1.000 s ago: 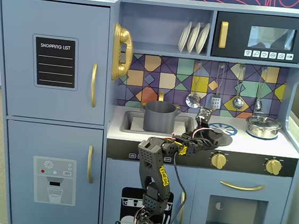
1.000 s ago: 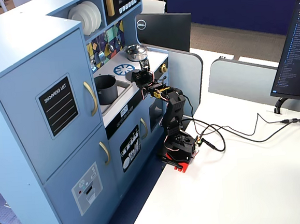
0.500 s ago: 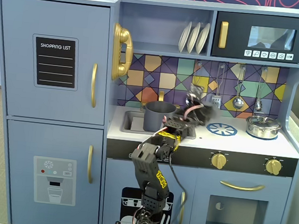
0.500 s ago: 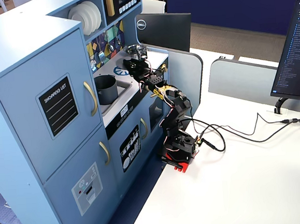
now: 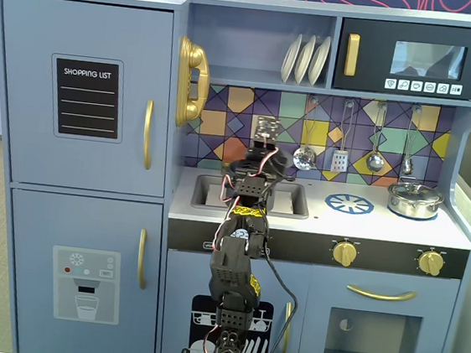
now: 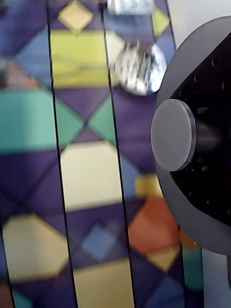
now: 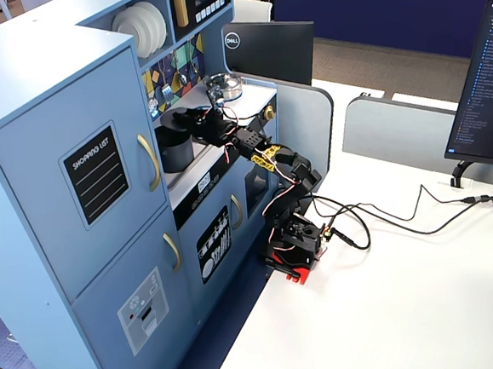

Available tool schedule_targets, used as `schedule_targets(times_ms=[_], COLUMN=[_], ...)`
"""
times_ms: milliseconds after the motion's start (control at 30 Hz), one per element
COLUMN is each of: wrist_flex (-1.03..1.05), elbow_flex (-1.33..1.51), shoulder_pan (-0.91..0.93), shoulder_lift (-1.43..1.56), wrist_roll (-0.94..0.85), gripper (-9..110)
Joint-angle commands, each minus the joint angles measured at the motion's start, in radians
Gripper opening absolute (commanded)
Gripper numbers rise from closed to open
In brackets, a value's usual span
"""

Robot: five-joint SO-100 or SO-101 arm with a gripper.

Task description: Pick up the lid from the counter and put it on the gray recipient

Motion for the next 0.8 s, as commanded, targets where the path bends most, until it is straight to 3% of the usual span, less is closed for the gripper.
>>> schedule_targets(times_ms=[0,767], wrist_flex=[-0.006,-0.107], elbow_flex=[-0.066,-0.052], shoulder_pan=[-0.051,-0.078], shoulder_lift=[0.031,-0.126], wrist_roll=[-0.023,-0.057], gripper=[0,0])
